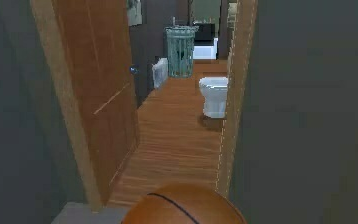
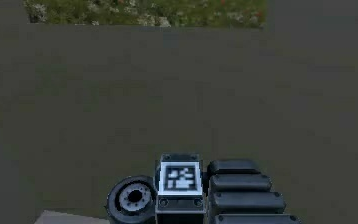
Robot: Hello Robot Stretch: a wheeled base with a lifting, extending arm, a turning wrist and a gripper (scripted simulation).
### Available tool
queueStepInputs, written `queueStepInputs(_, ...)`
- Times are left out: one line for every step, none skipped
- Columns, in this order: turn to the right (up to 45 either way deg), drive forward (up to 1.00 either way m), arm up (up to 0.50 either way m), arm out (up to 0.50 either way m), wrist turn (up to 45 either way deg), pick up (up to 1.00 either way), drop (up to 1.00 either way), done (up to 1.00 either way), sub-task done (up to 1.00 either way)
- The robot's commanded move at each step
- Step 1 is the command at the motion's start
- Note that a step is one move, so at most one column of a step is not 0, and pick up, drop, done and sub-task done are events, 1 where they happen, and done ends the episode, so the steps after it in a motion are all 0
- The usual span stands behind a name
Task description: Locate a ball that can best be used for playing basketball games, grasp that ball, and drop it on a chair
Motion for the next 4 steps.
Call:
queueStepInputs(0.0,1.00,0.00,0.00,0.0,0.00,0.00,0.00,0.00)
queueStepInputs(-12.0,0.00,0.00,0.00,0.0,0.00,0.00,0.00,0.00)
queueStepInputs(0.0,0.15,0.00,0.00,0.0,0.00,0.00,0.00,0.00)
queueStepInputs(6.0,0.00,0.00,0.00,0.0,0.00,0.00,0.00,0.00)
